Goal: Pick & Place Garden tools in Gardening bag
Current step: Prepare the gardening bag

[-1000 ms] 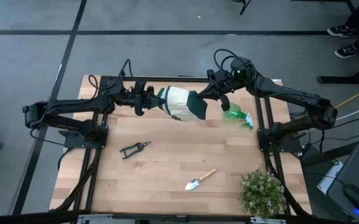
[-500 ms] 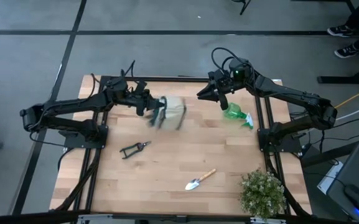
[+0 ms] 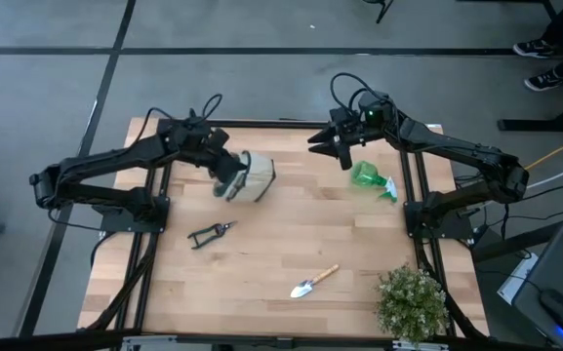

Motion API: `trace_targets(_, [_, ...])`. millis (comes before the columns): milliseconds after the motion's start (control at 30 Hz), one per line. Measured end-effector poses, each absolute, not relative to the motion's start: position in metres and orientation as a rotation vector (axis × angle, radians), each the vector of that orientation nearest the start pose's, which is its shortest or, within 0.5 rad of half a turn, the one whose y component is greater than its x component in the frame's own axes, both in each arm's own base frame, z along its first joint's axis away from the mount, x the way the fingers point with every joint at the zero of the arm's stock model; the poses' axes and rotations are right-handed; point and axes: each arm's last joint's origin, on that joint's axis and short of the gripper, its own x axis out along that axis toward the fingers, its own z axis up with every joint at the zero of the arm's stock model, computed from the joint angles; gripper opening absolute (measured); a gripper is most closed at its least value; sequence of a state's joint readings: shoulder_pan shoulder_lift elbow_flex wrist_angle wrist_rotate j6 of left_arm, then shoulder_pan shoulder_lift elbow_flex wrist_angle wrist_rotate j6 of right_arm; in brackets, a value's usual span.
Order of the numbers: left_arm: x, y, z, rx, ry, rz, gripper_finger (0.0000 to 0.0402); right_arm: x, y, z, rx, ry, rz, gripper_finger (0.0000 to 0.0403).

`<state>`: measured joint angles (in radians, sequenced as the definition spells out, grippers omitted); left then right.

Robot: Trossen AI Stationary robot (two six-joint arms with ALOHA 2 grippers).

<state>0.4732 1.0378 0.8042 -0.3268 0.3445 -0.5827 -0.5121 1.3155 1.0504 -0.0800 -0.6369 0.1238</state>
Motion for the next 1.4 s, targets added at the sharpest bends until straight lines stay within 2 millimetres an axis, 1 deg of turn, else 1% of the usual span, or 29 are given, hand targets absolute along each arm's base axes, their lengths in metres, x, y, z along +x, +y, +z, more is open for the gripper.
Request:
trace_targets(167, [0.197,0.092,0.286,-0.844,0.510,0.392,0.0002,0.262,-0.128,0.322,0.308,0.298,0.085,0.0161])
trace_targets(333, [0.195,0.092,0.276,-0.929,0.606,0.470,0.0002,0.263,-0.128,0.322,0.305,0.299,0.073,0.0161])
trace_targets(500, [0.186,0.087,0.269,-0.956,0.722,0.507,0.0002,0.263,-0.128,0.322,0.305,0.299,0.073,0.0161])
trace_targets(600, [0.179,0.086,0.279,-0.931,0.764,0.520,0.0002,0.263,-0.128,0.322,0.305,0.299,0.073,0.0161])
trace_targets(833, [0.155,0.082,0.321,-0.856,0.924,0.611,0.0002,0.263,-0.128,0.322,0.304,0.299,0.070,0.0161])
trace_targets(933, [0.144,0.079,0.332,-0.849,0.984,0.668,0.0002,0.263,-0.128,0.322,0.304,0.299,0.066,0.0161])
trace_targets(1000, [0.141,0.079,0.334,-0.841,1.003,0.701,0.0002,0.263,-0.129,0.321,0.299,0.300,0.036,0.0161])
trace_targets(1100, [0.141,0.079,0.333,-0.853,1.013,0.722,0.0003,0.263,-0.130,0.321,0.296,0.300,0.017,0.0160])
trace_targets(1167, [0.145,0.082,0.327,-0.869,1.038,0.735,0.0002,0.263,-0.130,0.321,0.297,0.301,0.017,0.0160])
trace_targets(1267, [0.157,0.085,0.315,-0.869,1.104,0.744,0.0002,0.263,-0.130,0.321,0.297,0.302,0.019,0.0160])
trace_targets(1400, [0.177,0.091,0.295,-0.857,1.216,0.744,0.0003,0.263,-0.130,0.321,0.297,0.302,0.019,0.0160])
